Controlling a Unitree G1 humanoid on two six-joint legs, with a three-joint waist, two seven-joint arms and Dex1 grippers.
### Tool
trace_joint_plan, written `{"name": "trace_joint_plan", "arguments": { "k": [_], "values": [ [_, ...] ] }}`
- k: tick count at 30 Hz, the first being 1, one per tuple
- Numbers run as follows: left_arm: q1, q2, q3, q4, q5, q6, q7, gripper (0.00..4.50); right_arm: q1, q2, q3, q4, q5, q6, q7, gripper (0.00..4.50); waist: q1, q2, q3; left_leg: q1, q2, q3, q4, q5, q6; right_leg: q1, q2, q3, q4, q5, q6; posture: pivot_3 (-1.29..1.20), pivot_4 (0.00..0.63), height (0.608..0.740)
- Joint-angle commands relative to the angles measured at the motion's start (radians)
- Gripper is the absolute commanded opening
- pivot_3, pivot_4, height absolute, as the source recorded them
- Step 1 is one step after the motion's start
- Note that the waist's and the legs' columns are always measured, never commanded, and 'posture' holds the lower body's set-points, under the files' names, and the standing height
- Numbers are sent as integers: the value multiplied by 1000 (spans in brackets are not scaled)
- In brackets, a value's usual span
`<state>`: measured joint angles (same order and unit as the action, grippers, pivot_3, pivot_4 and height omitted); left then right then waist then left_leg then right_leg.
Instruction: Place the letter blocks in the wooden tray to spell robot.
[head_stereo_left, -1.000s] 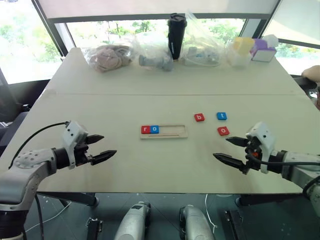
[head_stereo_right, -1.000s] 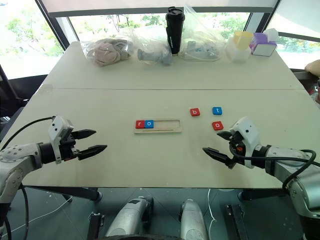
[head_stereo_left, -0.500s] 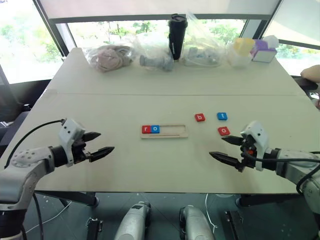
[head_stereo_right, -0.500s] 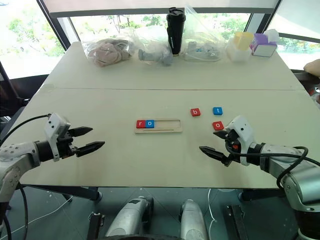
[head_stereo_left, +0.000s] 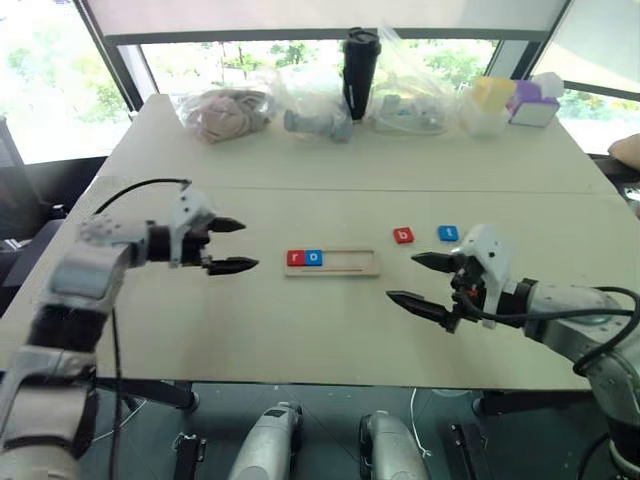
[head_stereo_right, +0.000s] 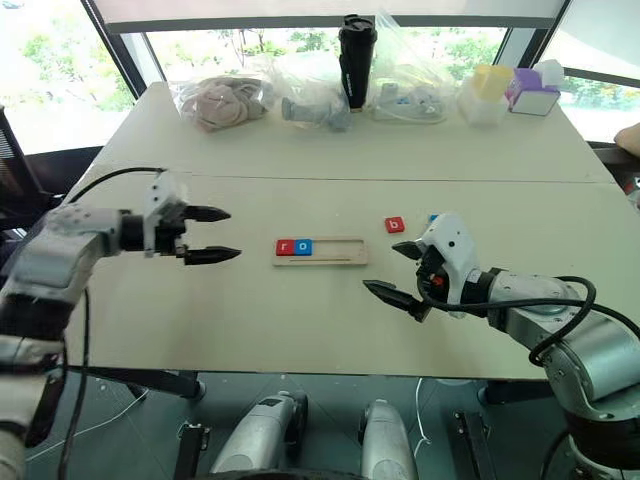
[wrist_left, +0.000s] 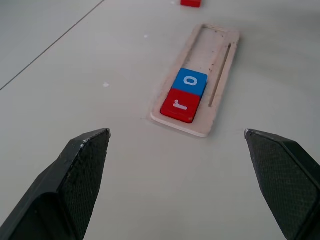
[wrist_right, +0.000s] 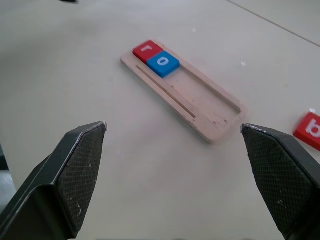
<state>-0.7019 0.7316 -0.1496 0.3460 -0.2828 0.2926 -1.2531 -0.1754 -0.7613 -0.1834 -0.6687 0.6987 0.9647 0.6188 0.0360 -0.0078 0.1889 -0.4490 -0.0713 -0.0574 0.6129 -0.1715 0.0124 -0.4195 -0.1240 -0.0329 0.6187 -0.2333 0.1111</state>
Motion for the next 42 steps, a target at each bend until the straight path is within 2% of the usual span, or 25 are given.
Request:
{"name": "trace_joint_plan", "arguments": {
  "k": [1, 4, 10, 19, 21, 24, 25, 26, 32, 35, 39, 42],
  "values": [
    [-102, -82, -55, 201, 77, -131, -57, 4500, -6, 22, -20, -81, 46, 34, -63, 4458, 2, 0, 0, 0, 0, 0, 0, 0, 0, 0, 0, 0, 0, 0, 0, 0, 150, 740],
    [-209, -181, -99, 416, 143, -247, -100, 4500, 35, 18, -28, -152, 74, 64, -98, 4458, 7, -1, 0, -1, 0, -1, 1, 0, 1, 0, 1, 0, 0, 1, 1, 0, 150, 740],
    [-349, -285, -115, 722, 247, -435, -111, 4500, 91, 34, -42, -220, 108, 90, -172, 4458, 1, -3, 1, -3, 0, 0, 4, 0, 2, 0, 1, -1, 0, 4, 8, 0, 150, 740],
    [-378, -349, -163, 891, 411, -614, -58, 4500, 180, 58, -26, -226, 60, 33, -226, 4458, 4, -3, 0, -3, 0, -1, 9, 0, 3, 2, 2, -1, 2, 7, 12, 0, 150, 740],
    [-375, -357, -160, 904, 422, -619, -51, 4500, 202, 52, -25, -221, 44, 13, -223, 4458, 3, -3, 0, 0, 1, -2, 11, -1, 4, 6, 2, -2, 1, 7, 12, 0, 150, 740],
    [-374, -368, -142, 916, 414, -603, -57, 3680, 215, 47, -23, -212, 32, -8, -214, 4500, 2, -3, -1, 6, 1, -1, 11, -3, 4, 14, 2, -2, -4, 6, 10, 0, 150, 740],
    [-374, -371, -135, 918, 411, -598, -60, 3278, 217, 46, -22, -208, 28, -14, -211, 4500, 2, -3, -1, 6, 1, -1, 12, -4, 2, 15, 2, -2, -5, 5, 10, 0, 150, 740],
    [-374, -373, -130, 919, 410, -594, -61, 3136, 219, 45, -21, -205, 25, -19, -208, 4500, 2, -3, -1, 6, 1, -1, 13, -4, 2, 15, 2, -2, -5, 5, 11, 0, 150, 740],
    [-373, -385, -99, 902, 401, -575, -68, 3136, 226, 40, -11, -167, -1, -49, -185, 4500, 4, -3, -1, 5, 1, -1, 14, -5, 3, 15, 2, -3, -5, 7, 8, 0, 150, 740],
    [-359, -378, -78, 845, 370, -579, -128, 3136, 228, 29, -21, -141, -10, -55, -173, 4500, 4, -3, -1, 5, 1, -1, 15, -5, 3, 15, 2, -3, -5, 7, 8, 0, 150, 740],
    [-273, -323, -76, 652, 326, -562, -249, 3136, 234, 4, -60, -110, -10, -52, -153, 4500, 0, -3, -1, 4, 1, -1, 15, -5, 4, 14, 2, -3, -5, 7, 8, 0, 150, 740],
    [-192, -272, -91, 492, 325, -529, -269, 3136, 237, -7, -68, -90, -17, -56, -146, 4500, -2, -2, 0, 3, 2, -1, 14, -4, 6, 12, 2, -2, -5, 7, 8, 0, 150, 740]
  ]
}}
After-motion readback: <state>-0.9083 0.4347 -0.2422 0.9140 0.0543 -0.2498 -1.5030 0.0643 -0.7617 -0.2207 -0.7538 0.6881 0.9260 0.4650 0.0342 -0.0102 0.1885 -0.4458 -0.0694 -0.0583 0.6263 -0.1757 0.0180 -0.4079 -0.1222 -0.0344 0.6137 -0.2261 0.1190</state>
